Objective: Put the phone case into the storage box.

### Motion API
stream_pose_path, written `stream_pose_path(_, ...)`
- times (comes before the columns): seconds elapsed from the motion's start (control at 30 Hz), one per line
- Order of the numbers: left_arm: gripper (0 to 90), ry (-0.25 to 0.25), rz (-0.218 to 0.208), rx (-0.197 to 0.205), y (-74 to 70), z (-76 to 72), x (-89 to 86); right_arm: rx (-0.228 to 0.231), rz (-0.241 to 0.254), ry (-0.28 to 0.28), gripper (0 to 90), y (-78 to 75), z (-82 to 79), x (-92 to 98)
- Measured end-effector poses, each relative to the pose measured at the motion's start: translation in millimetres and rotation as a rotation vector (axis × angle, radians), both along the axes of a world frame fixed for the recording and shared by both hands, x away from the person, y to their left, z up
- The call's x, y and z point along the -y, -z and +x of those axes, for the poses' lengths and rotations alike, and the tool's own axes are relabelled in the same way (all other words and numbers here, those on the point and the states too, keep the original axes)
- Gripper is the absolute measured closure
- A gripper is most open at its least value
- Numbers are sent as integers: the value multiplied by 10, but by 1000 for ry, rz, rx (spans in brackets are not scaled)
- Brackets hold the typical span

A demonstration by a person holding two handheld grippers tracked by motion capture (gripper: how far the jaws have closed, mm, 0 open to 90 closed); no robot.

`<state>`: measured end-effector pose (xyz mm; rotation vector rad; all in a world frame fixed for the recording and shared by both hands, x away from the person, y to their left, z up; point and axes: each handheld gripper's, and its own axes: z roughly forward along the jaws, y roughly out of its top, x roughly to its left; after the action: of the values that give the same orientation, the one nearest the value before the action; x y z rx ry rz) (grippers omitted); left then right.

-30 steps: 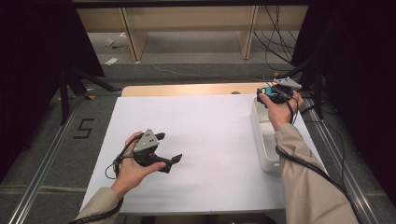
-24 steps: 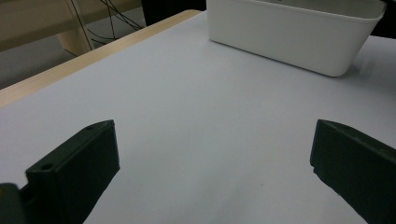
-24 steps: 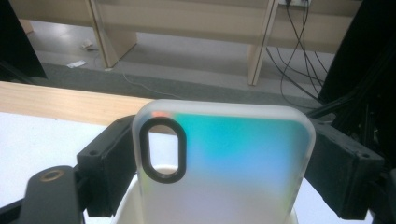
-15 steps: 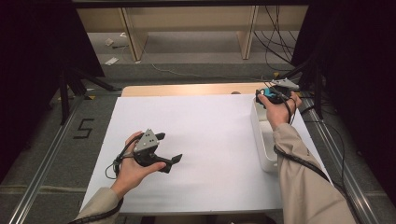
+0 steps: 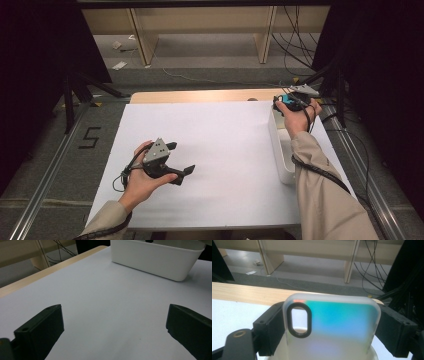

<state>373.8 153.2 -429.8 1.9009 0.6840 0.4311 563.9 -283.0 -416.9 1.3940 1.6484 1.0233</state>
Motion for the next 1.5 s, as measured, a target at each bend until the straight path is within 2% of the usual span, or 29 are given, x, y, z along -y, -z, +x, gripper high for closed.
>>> stream_pose_path(0.27,5,2,0,0,0,0,1,9,3,0,171,21,20,4)
stream_pose_path(0.43,5,2,0,0,1,1,0,-8,7,-2,138,34,40,15)
stream_pose_path(0.83,5,2,2,-1,4,3,3,-2,18,6,47,27,30,83)
stream_pose_path(1.27,6,2,5,0,3,2,7,3,30,-11,49,-56,-53,76)
stream_pose_path(1.5,8,0,7,0,3,4,8,10,35,-21,90,-63,-118,85)
